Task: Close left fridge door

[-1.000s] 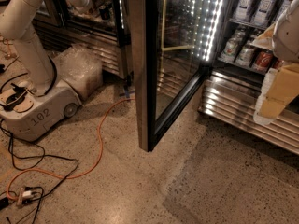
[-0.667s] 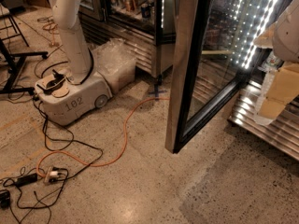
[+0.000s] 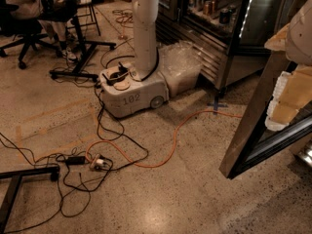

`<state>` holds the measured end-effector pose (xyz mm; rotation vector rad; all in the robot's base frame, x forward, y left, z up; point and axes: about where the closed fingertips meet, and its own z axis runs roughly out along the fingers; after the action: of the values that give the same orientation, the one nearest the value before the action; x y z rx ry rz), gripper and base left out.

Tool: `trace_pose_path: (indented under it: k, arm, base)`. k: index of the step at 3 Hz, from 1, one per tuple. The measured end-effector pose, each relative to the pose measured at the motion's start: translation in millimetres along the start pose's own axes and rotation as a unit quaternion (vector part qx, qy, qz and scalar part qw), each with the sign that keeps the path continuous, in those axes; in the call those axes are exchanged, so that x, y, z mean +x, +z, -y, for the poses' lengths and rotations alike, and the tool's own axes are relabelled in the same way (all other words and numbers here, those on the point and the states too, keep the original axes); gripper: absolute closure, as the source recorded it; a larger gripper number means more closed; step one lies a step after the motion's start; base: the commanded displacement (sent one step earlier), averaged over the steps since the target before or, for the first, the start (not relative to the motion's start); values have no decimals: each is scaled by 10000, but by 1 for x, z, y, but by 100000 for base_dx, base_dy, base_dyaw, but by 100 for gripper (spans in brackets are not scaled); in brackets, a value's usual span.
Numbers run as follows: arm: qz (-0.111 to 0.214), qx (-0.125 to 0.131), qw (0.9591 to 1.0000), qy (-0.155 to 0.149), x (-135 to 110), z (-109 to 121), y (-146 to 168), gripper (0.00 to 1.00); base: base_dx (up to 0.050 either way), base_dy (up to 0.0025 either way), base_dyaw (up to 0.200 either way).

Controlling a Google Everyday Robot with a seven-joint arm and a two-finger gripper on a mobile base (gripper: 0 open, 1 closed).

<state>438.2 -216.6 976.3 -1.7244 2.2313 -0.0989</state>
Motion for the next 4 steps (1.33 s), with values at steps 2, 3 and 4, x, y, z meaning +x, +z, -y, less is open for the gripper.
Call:
trace_pose_path:
  k: [2,3,4]
  arm:
    - [0,0,10000,0,0,0,0,0]
    - [0,1,10000,0,0,0,0,0]
    - [0,1,10000,0,0,0,0,0]
  base:
    - [3687,249,13371]
    - [3900,-248,-12648]
    - [0,0,0]
